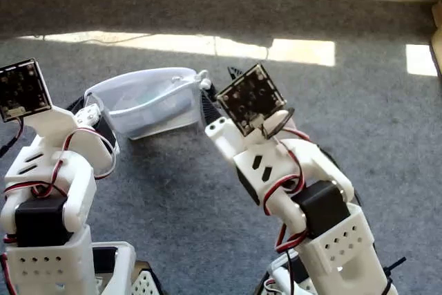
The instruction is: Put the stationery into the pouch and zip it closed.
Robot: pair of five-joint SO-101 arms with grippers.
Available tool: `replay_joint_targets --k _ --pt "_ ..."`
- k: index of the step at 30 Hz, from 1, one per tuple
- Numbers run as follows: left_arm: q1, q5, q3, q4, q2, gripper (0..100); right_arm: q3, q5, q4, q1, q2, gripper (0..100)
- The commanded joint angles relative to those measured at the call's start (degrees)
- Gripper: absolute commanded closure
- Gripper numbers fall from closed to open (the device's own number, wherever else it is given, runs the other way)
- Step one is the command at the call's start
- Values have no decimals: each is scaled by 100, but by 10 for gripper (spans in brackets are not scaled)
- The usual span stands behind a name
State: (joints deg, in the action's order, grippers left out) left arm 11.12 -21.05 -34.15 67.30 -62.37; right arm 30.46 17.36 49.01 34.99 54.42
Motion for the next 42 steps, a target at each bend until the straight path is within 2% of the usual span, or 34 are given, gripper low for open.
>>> replay_joint_targets --k 1,6,11,14,21,37,42 --pt "-57 26 -40 53 13 993 180 141 -48 -66 101 759" --pt "-75 26 -40 53 13 993 549 765 -171 -48 92 724" --pt "-84 26 -40 53 13 993 875 809 -725 -48 -4 724" --pt "-84 26 -40 53 13 993 901 809 -769 -48 -541 724" --pt "-84 26 -40 53 13 993 338 809 -901 -66 -1560 724" --pt "-84 35 -189 18 13 993 277 835 -901 -57 -1569 724" --pt "-84 35 -189 18 13 993 268 1275 -919 -48 -1569 724"
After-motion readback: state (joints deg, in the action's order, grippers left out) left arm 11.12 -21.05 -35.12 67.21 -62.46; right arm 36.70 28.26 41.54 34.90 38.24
